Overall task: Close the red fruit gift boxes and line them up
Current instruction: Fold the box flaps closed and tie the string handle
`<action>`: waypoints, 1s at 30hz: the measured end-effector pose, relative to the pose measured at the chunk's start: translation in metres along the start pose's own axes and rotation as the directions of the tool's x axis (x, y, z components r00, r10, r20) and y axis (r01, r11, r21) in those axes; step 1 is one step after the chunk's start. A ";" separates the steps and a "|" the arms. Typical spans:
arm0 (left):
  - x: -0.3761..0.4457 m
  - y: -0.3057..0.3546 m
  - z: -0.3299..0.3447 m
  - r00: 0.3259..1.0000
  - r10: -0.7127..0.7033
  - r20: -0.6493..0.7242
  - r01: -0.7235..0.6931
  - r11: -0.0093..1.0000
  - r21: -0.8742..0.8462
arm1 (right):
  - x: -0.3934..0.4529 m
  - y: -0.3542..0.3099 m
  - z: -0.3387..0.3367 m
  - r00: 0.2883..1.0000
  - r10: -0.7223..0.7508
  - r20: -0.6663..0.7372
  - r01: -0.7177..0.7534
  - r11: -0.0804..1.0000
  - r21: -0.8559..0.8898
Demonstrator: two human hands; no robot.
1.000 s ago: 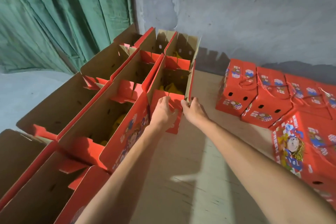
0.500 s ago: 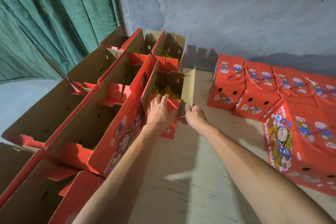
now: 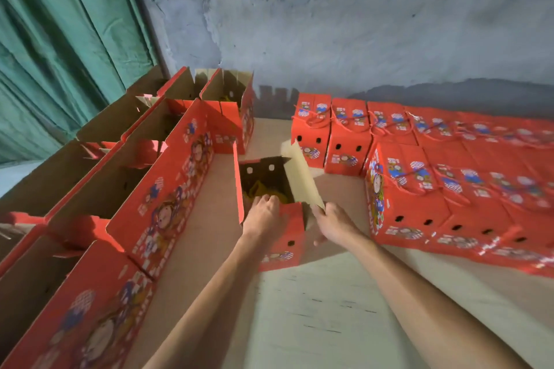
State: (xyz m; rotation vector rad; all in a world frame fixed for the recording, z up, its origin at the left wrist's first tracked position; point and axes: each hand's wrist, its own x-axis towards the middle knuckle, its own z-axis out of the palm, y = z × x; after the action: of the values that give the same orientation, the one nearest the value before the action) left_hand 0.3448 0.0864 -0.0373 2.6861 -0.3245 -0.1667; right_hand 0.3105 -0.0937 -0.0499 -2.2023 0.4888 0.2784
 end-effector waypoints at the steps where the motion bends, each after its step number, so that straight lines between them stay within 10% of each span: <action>1: -0.009 0.015 0.004 0.999 0.028 0.016 -0.029 1.000 0.012 | -0.010 0.013 -0.011 0.999 -0.024 -0.022 0.023 0.999 -0.037; 12: -0.122 0.200 0.079 0.969 0.186 0.162 -0.200 0.977 0.074 | -0.112 0.157 -0.113 0.970 -0.074 -0.232 0.122 0.972 0.201; 20: -0.178 0.322 0.127 0.970 0.180 0.164 -0.176 0.984 -0.037 | -0.153 0.220 -0.168 0.952 0.201 -0.231 -0.021 0.796 0.605; 30: -0.162 0.372 0.136 0.908 0.263 0.325 -0.214 0.960 -0.180 | -0.159 0.254 -0.199 0.931 0.270 -0.246 0.004 0.667 0.745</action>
State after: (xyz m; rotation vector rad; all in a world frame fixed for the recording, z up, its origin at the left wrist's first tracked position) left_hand 0.0913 -0.2548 0.0104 2.4424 -0.7183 -0.5693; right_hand 0.0628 -0.3551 -0.0463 -1.3966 0.7977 -0.2176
